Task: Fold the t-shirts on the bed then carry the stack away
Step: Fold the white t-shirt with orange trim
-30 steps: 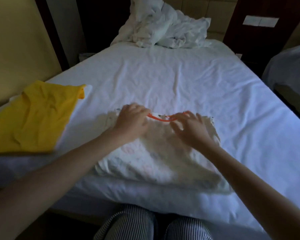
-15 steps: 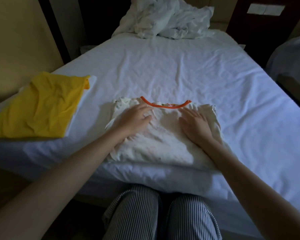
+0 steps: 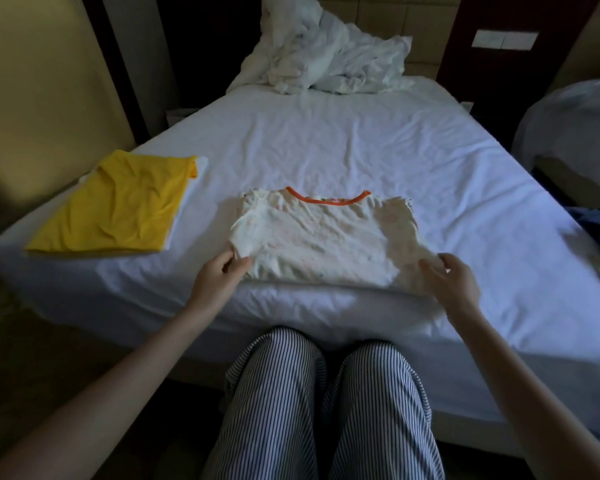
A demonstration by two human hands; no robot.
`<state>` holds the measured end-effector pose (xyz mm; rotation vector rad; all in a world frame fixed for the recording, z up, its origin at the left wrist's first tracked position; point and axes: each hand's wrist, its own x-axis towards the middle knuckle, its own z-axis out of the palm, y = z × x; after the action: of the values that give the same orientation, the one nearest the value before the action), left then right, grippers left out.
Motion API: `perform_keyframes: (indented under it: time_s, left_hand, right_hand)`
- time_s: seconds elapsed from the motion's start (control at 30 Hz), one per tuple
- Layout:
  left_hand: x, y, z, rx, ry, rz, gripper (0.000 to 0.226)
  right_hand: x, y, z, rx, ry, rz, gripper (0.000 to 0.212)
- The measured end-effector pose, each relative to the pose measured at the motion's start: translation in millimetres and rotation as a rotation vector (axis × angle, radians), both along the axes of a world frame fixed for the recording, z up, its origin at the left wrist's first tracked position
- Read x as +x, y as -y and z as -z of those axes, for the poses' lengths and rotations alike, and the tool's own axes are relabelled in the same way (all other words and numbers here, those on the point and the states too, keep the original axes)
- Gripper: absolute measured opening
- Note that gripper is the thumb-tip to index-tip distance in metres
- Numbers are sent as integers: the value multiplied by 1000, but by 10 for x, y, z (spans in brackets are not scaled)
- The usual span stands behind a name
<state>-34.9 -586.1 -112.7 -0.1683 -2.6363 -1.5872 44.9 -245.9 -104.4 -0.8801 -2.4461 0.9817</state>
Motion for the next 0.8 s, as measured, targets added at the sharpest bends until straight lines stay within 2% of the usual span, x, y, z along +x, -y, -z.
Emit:
perform_keyframes:
  time_s: [0.1, 0.17, 0.27, 0.33, 0.4, 0.47, 0.57, 0.63, 0.73, 0.8]
  left_hand:
    - [14, -46, -108, 153, -84, 18, 35]
    - [-38, -25, -123, 213, -70, 4, 32]
    - [-111, 104, -80, 247, -18, -34, 29]
    - [-112, 219, -22, 194, 24, -53, 21]
    - [-83, 301, 44, 123, 59, -53, 14]
    - [-58, 317, 74, 113, 101, -34, 21]
    - [-74, 252, 82, -52, 121, 14, 51]
    - [-106, 213, 83, -103, 101, -33, 63]
    - [-42, 193, 91, -128, 95, -175, 46]
    - [24, 178, 152, -109, 92, -233, 42]
  right_hand:
    - [41, 50, -99, -154, -263, -6, 18]
    - [59, 29, -140, -228, -302, -13, 17]
    - [66, -71, -111, -312, -222, -33, 24]
    - [114, -183, -49, -176, -24, -38, 33]
    - [199, -233, -4, 2, 150, 0, 29]
    - [271, -212, 27, 93, 173, -4, 30]
    - [311, -149, 19, 110, 144, -30, 41]
    - [324, -148, -3, 132, 157, -20, 37]
    - [357, -174, 10, 152, 185, -7, 30]
    - [367, -124, 72, 126, 187, 4, 30]
